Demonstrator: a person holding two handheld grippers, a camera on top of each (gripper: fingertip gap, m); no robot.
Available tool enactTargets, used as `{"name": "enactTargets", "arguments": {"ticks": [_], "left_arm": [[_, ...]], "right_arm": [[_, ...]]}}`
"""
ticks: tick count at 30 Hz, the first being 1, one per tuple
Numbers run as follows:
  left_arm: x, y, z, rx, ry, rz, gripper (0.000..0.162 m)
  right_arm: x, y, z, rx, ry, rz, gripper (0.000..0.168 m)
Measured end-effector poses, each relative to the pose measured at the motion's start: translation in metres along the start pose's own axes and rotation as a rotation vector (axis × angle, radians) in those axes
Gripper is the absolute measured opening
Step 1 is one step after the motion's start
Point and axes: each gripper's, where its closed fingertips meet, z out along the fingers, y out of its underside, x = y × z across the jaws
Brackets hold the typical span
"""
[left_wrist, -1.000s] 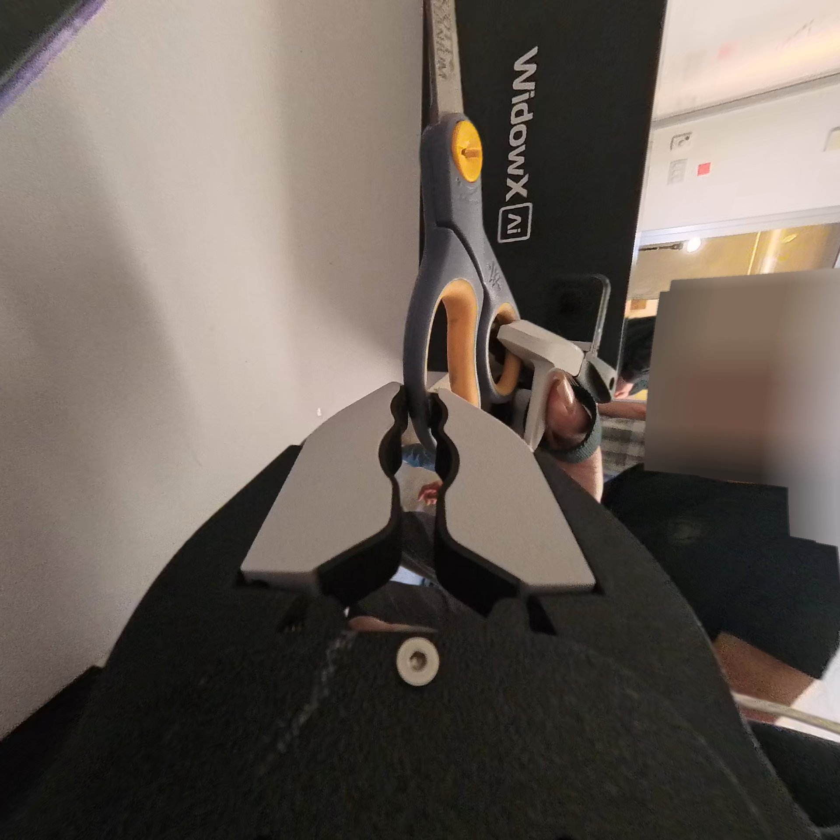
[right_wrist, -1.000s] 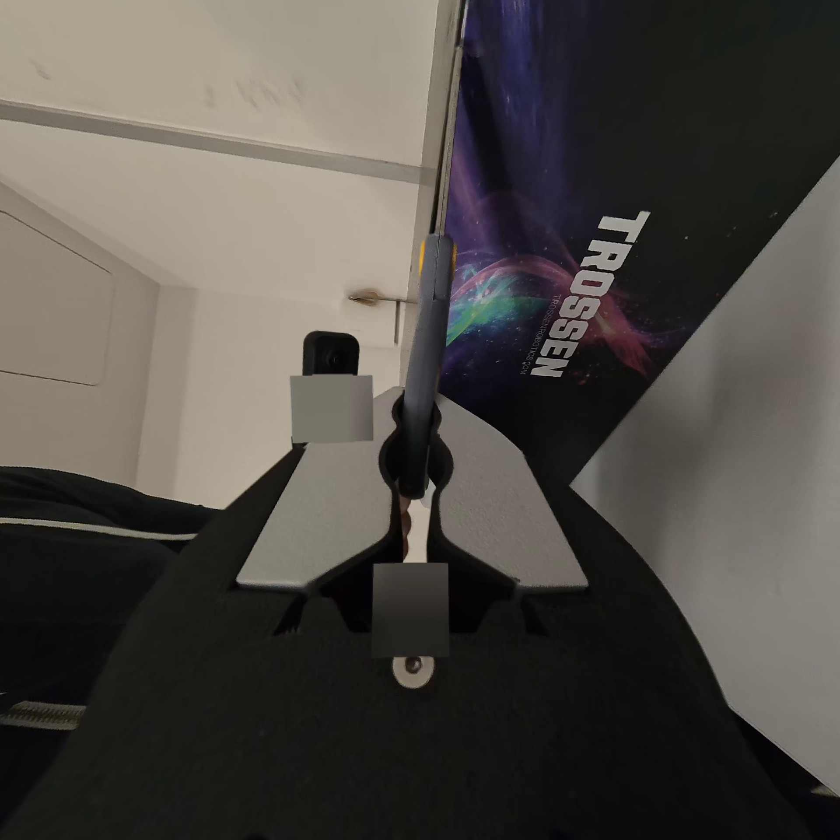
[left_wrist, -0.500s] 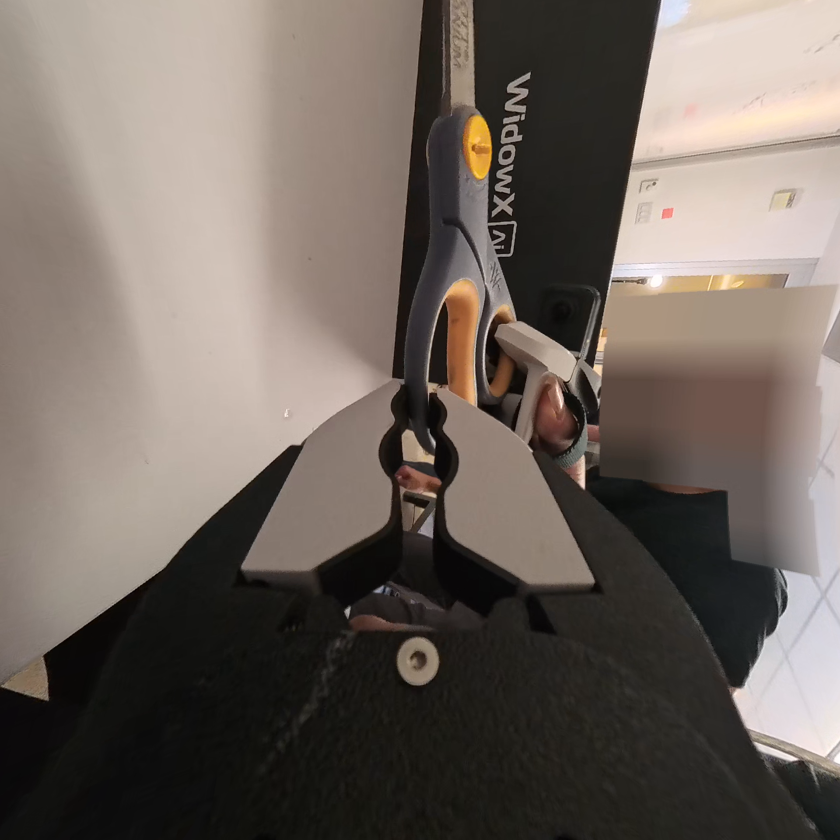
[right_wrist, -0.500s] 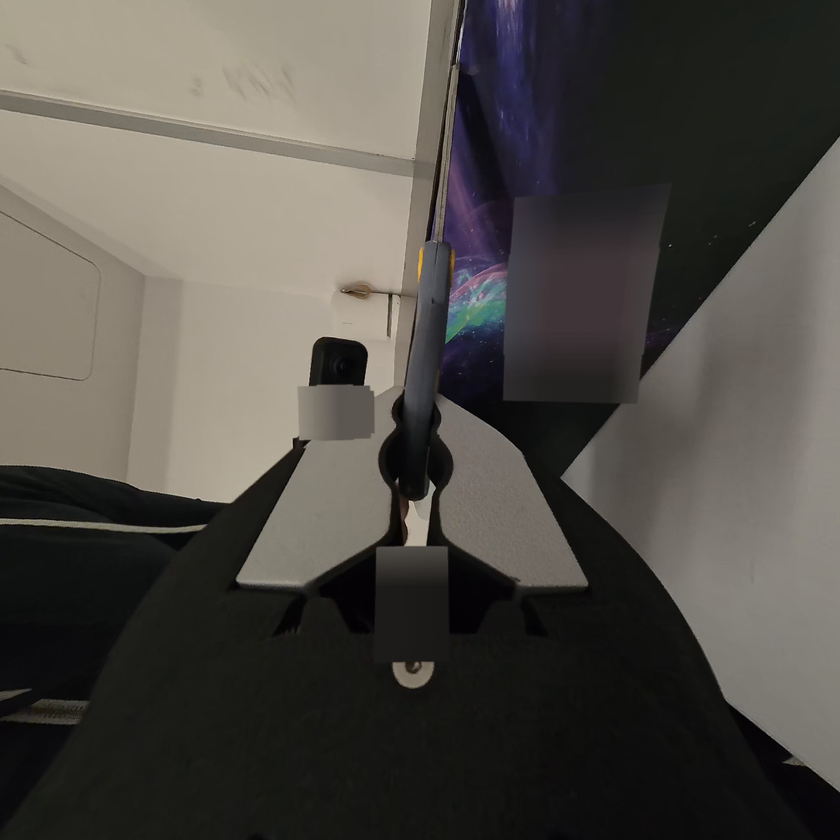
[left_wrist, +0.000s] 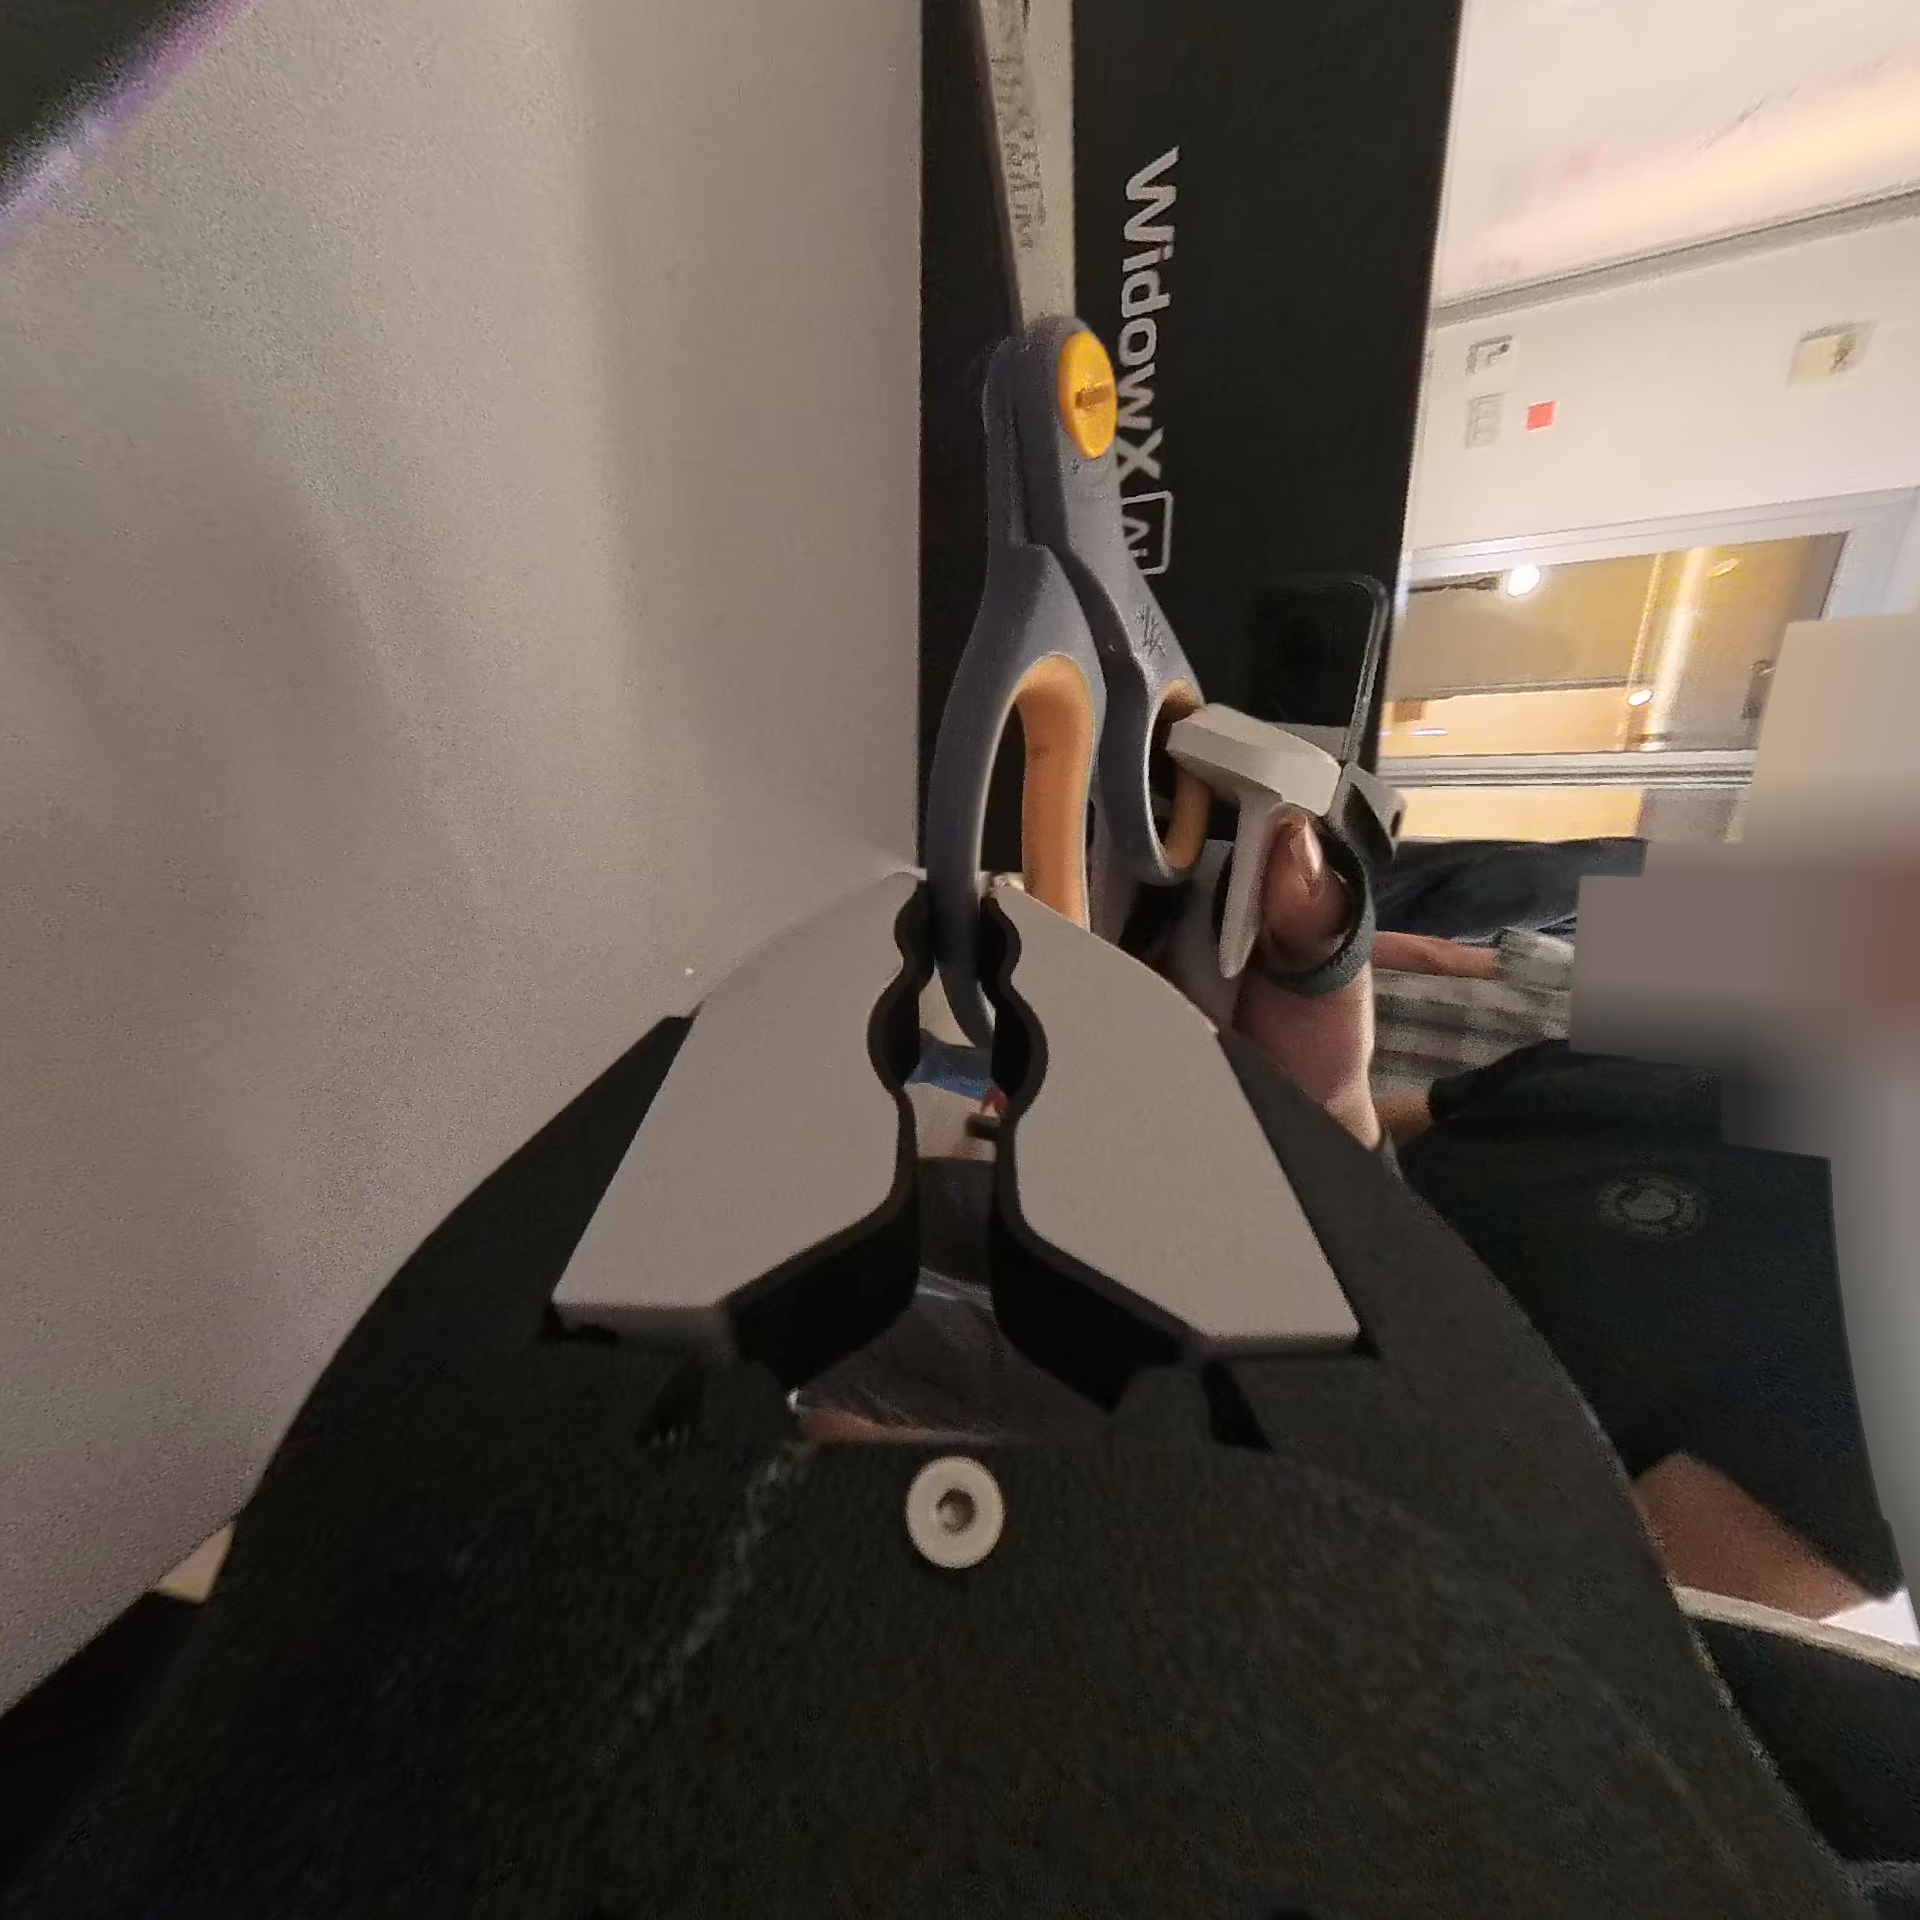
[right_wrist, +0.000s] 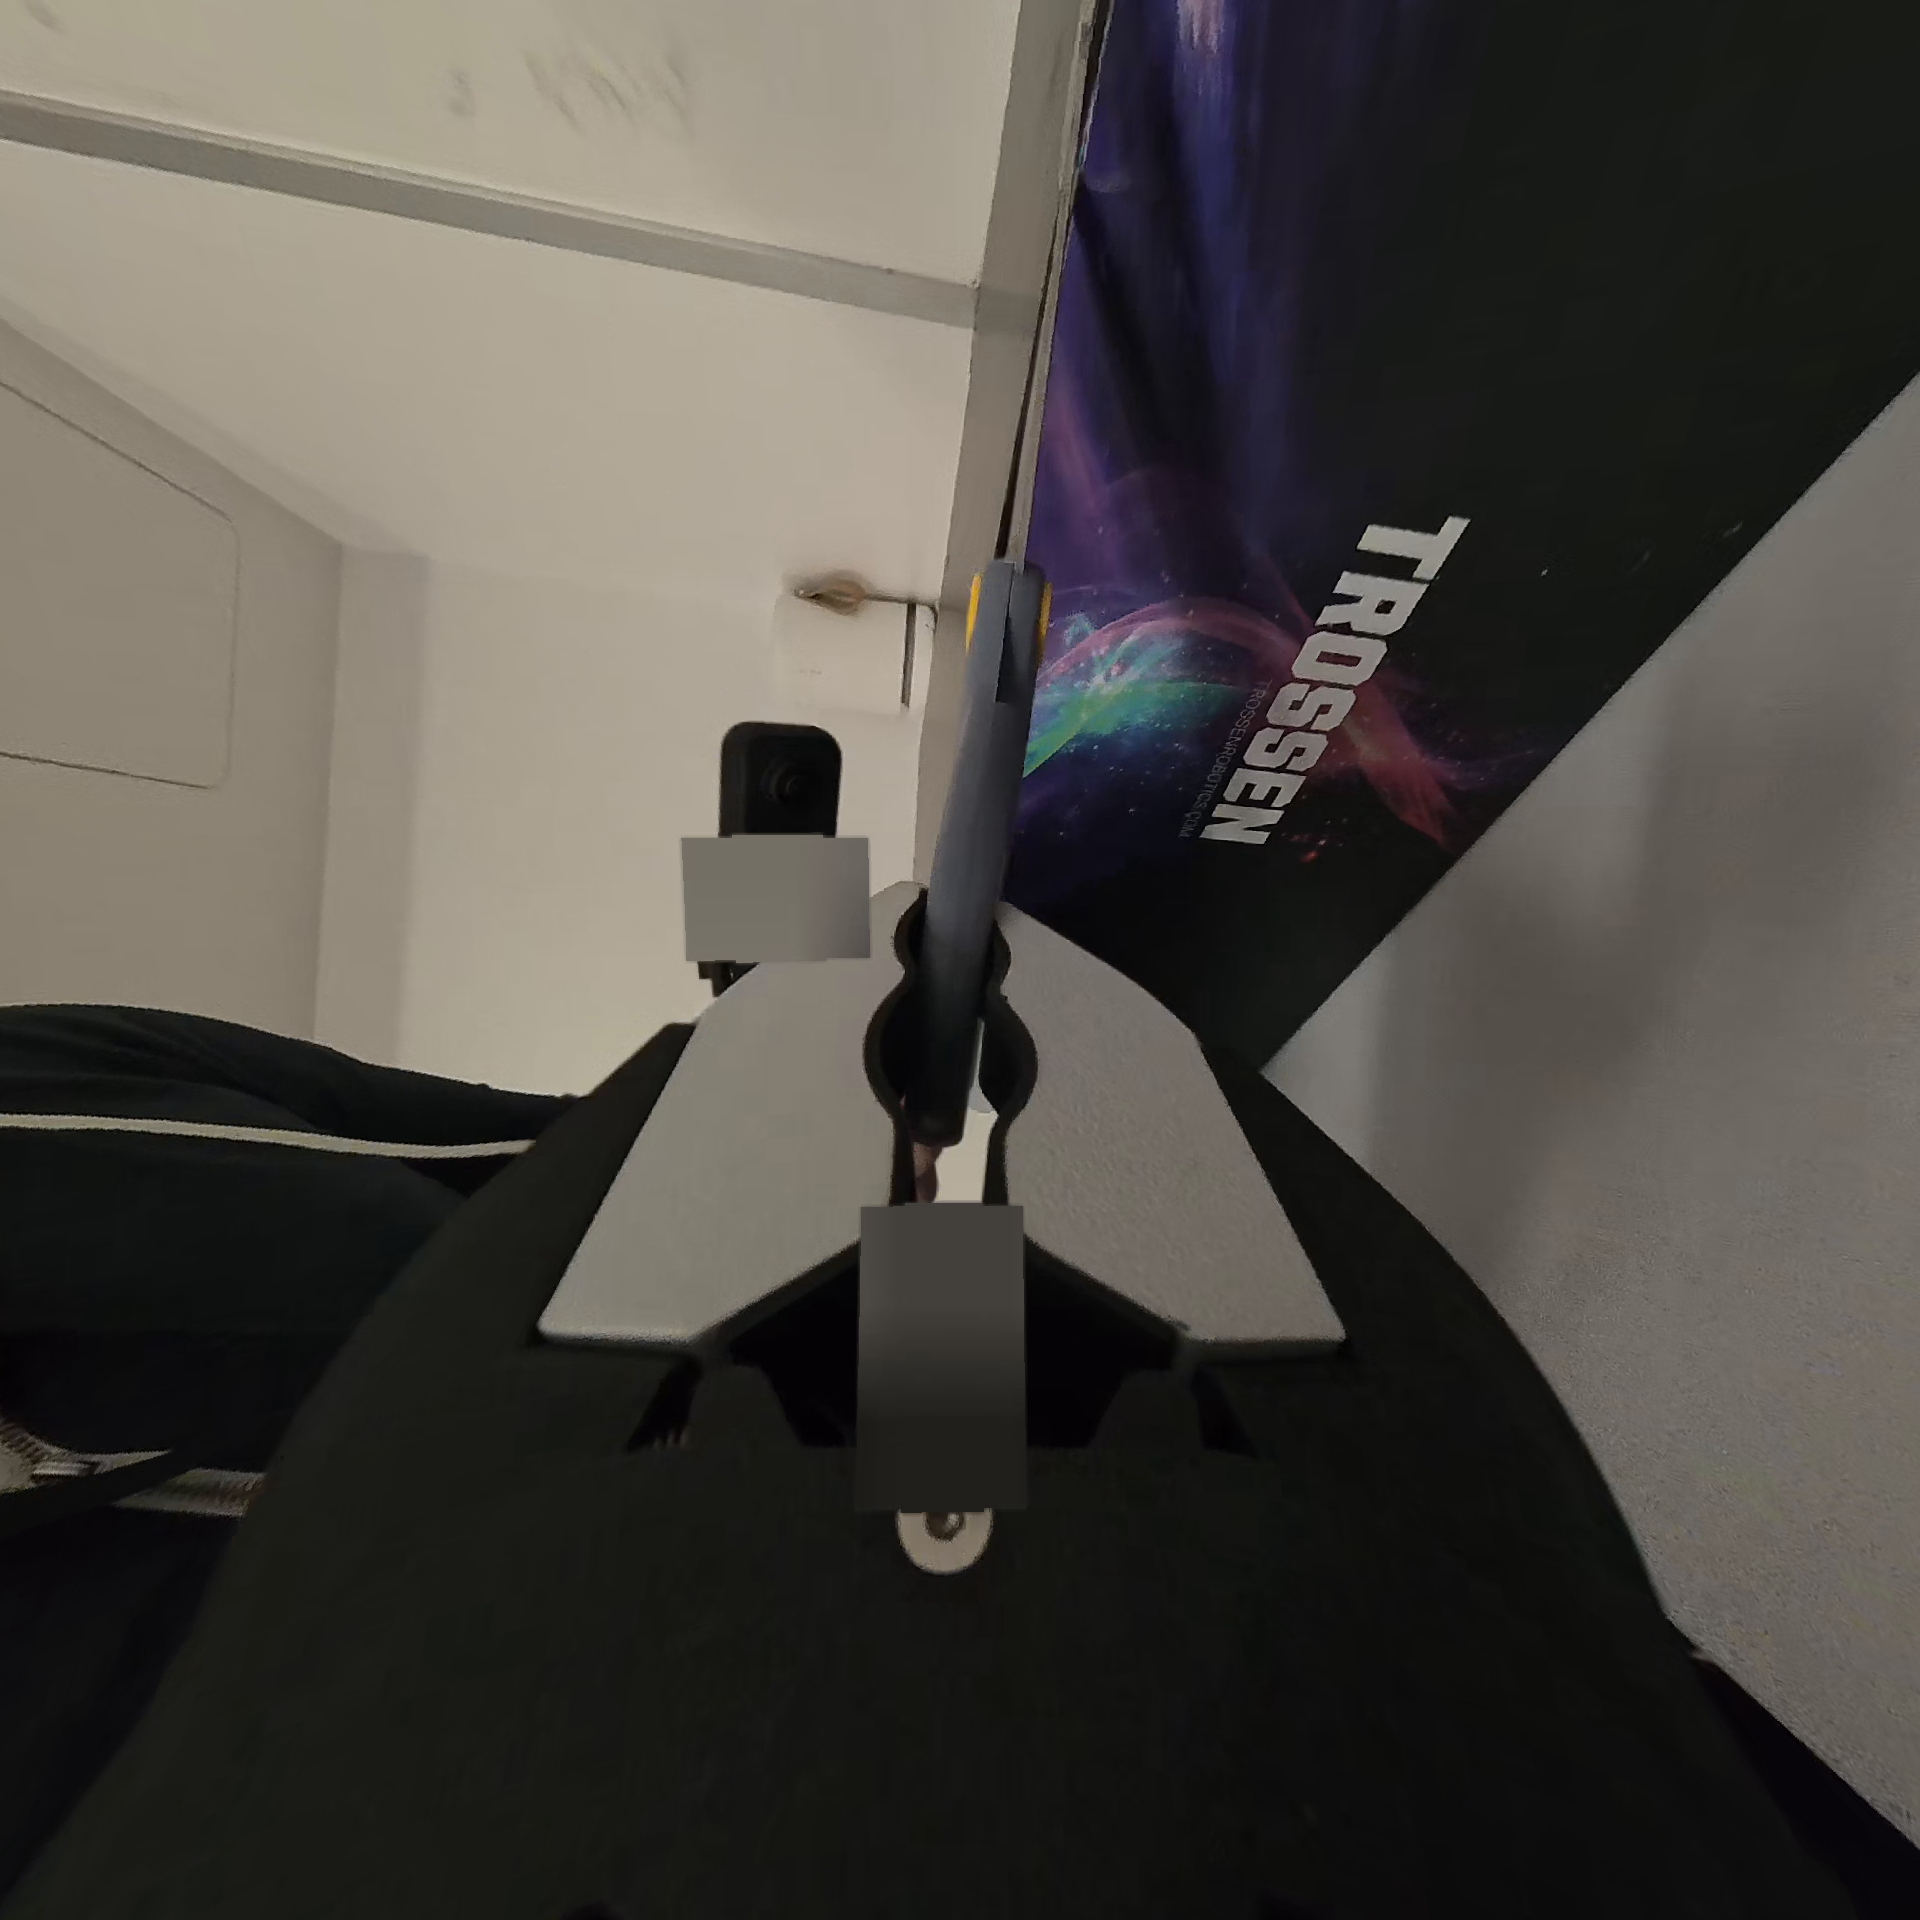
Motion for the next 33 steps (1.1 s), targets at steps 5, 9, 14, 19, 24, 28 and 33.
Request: {"name": "enactTargets", "arguments": {"ticks": [5, 9, 14, 19, 24, 28, 33], "left_arm": [[0.008, 0.004, 0.017, 0.024, 0.079, -0.052, 0.007], [0.021, 0.005, 0.026, 0.018, 0.089, -0.022, 0.008], [0.027, 0.006, 0.034, 0.037, 0.087, -0.040, 0.009], [0.031, 0.004, 0.043, 0.046, 0.100, -0.085, 0.008], [0.042, 0.001, 0.030, 0.069, 0.099, -0.031, 0.009], [0.038, -0.001, 0.023, 0.057, 0.049, 0.061, 0.010], [0.018, 0.001, 0.006, 0.036, -0.015, 0.087, 0.010]], "right_arm": [[-0.005, -0.014, -0.010, -0.052, 0.094, -0.085, 0.005], [-0.012, -0.028, -0.018, -0.095, 0.109, -0.098, 0.005], [-0.010, -0.036, -0.024, -0.156, 0.094, -0.091, 0.005], [-0.007, -0.043, -0.028, -0.189, 0.073, -0.077, 0.005], [-0.021, -0.044, -0.024, -0.183, 0.073, -0.121, 0.007], [-0.026, -0.036, -0.018, -0.144, 0.108, -0.137, 0.008], [-0.016, -0.009, -0.004, -0.088, 0.104, -0.081, 0.007]]}}
